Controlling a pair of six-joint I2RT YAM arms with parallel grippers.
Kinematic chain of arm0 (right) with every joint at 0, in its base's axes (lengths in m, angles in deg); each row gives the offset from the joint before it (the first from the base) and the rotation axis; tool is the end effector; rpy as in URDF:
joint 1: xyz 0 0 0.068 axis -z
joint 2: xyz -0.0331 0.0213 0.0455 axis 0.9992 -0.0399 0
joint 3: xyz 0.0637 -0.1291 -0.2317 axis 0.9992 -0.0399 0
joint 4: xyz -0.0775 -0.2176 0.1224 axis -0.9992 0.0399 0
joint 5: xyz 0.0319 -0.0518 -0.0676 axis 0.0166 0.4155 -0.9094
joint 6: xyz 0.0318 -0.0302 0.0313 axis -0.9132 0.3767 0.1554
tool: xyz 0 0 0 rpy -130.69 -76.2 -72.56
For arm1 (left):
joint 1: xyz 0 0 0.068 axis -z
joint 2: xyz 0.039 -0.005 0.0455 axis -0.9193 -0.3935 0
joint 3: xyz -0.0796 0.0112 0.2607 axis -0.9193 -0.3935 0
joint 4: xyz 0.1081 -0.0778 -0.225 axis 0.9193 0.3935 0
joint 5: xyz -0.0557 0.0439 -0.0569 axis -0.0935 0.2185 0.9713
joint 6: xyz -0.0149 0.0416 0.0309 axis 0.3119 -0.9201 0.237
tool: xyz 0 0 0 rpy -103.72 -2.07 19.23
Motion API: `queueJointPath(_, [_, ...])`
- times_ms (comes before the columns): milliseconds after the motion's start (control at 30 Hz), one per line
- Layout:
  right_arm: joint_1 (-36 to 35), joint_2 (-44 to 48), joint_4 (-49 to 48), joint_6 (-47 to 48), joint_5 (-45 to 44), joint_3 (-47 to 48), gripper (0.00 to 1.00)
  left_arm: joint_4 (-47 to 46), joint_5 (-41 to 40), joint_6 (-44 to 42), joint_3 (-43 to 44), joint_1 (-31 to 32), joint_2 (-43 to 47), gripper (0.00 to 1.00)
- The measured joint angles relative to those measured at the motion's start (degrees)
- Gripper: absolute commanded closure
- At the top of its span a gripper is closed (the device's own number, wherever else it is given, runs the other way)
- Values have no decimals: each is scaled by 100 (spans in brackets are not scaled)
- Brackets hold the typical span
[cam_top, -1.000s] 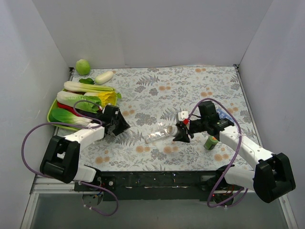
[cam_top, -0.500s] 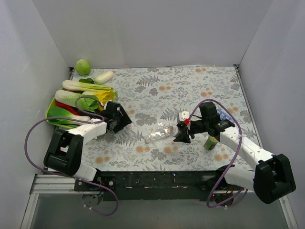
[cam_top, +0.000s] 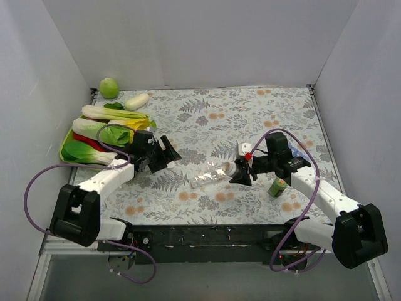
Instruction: Sort the pills into containers
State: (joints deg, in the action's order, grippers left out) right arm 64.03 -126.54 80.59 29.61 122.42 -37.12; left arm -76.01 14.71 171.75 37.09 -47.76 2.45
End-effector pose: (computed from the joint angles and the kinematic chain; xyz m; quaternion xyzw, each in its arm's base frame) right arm 0.1973 0.1180 0.2371 -0.6001 0.5709 0.3480 0.4393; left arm 0.2507 -0.0935 0.1869 -0.4695 0.8125 -0.3138 0.1448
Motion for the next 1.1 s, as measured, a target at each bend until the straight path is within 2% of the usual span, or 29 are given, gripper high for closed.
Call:
queueJointPath(100, [87,22,-114,-146,31,-17,94,-144,586,-234,0,0,466,13])
queueJointPath(333, [302,96,-417,-595,175,-20,94,-619,2046,-949,-7,0,1333,9])
queueJointPath(633, [476,59,-439,-1150,313,533,94,-916,2789,-1362,-20,0,2039,5])
queueJointPath(933, [750,-138,-750,-2013,782,1191,94,-1259,3283,-1130,-42,0,2448,2])
queueJointPath(1100, [780,-170,-874,-2269,881,1296,94,-1886,3447,-339,-33,31,2424,2])
